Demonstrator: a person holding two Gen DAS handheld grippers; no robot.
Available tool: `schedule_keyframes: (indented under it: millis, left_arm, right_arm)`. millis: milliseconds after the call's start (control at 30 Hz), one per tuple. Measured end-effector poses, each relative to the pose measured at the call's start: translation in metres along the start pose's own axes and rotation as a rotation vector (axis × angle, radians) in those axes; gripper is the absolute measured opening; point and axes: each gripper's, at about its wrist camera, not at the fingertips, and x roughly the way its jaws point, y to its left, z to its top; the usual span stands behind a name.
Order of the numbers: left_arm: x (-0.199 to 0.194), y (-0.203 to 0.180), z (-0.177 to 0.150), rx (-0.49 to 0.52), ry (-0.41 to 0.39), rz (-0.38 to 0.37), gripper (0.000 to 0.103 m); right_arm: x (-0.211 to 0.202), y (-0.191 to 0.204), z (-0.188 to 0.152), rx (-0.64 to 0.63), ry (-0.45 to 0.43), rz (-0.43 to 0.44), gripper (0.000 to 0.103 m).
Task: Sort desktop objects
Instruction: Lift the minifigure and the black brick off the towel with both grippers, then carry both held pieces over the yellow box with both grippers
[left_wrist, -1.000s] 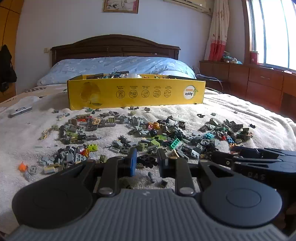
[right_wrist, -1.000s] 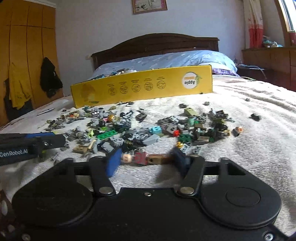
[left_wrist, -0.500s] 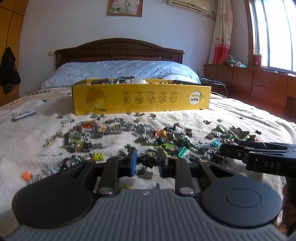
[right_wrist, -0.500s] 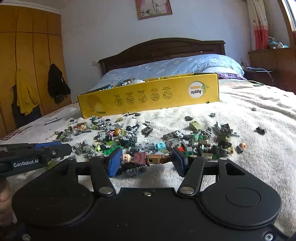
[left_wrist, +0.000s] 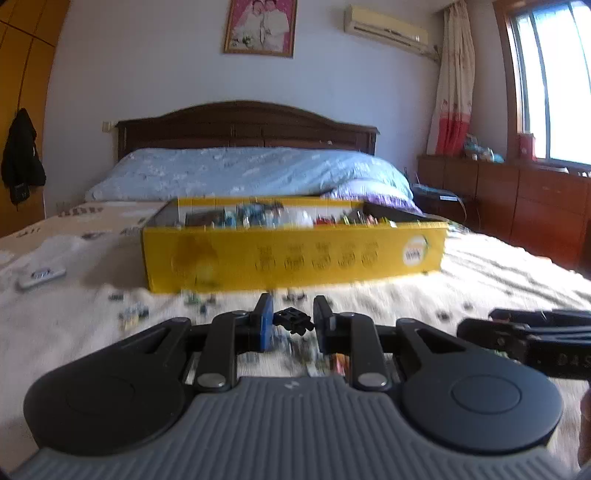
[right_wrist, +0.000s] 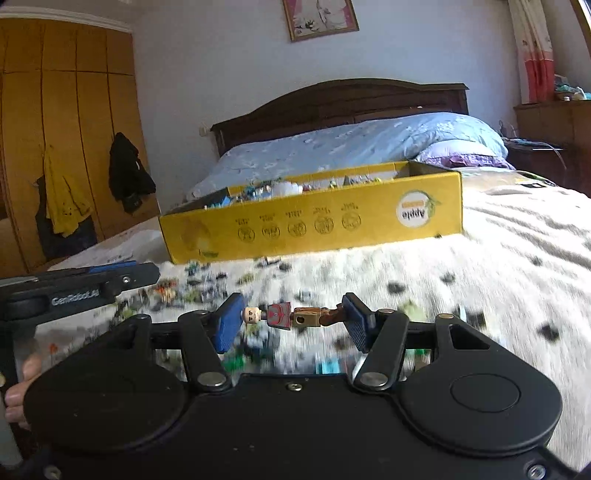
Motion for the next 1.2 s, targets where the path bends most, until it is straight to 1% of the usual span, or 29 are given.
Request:
schedule_keyframes:
  millis: [100, 167, 267, 367, 500, 567, 633, 700, 767, 833, 900, 1033, 1133, 1200]
  left_arm:
    - [0.018, 0.003, 0.017, 0.006, -0.026, 0.018, 0.028]
    - [0.032, 0.003, 0.03, 0.014, -0.027, 0.034, 0.028]
    - [0.053, 0.005, 0.047, 0.003, -0.027, 0.022, 0.028]
    - [0.077, 0.006, 0.062, -0.006, -0.027, 0.028, 0.028]
    - [0.107, 0.009, 0.077, -0.053, -0.012, 0.045, 0.028]
    - [0.123, 0.012, 0.083, -0.083, -0.001, 0.069, 0.028]
    - [0.143, 0.015, 0.09, -0.12, 0.016, 0.085, 0.028]
    - [0.164, 0.019, 0.094, -0.145, 0.032, 0.097, 0.028]
    - [0.187, 0.021, 0.098, -0.151, 0.049, 0.124, 0.028]
    - [0.209, 0.021, 0.101, -0.161, 0.053, 0.148, 0.028]
    - [0.227, 0.022, 0.103, -0.177, 0.059, 0.153, 0.028]
    - [0.254, 0.022, 0.101, -0.18, 0.073, 0.155, 0.028]
    - [0.26, 0.022, 0.097, -0.171, 0.062, 0.161, 0.028]
    - [0.261, 0.021, 0.096, -0.147, 0.047, 0.159, 0.032]
  right_arm:
    - [0.01, -0.005, 0.017, 0.016, -0.003, 0.017, 0.056]
    - [0.019, -0.008, 0.03, 0.015, -0.005, 0.026, 0.056]
    - [0.034, -0.012, 0.05, -0.011, -0.017, 0.016, 0.056]
    - [0.051, -0.017, 0.071, -0.006, -0.036, 0.028, 0.056]
    - [0.08, -0.021, 0.092, -0.029, -0.056, 0.018, 0.056]
    - [0.098, -0.023, 0.101, -0.038, -0.048, -0.013, 0.056]
    - [0.116, -0.027, 0.109, -0.02, -0.041, -0.038, 0.056]
    - [0.132, -0.029, 0.116, 0.009, -0.043, -0.052, 0.056]
    - [0.15, -0.033, 0.123, 0.026, -0.044, -0.065, 0.056]
    - [0.171, -0.034, 0.129, 0.024, -0.042, -0.083, 0.056]
    - [0.193, -0.035, 0.137, 0.014, -0.043, -0.101, 0.056]
    - [0.239, -0.031, 0.144, -0.027, -0.058, -0.14, 0.056]
    - [0.262, -0.03, 0.145, -0.048, -0.093, -0.141, 0.056]
    - [0.272, -0.029, 0.144, -0.06, -0.123, -0.141, 0.056]
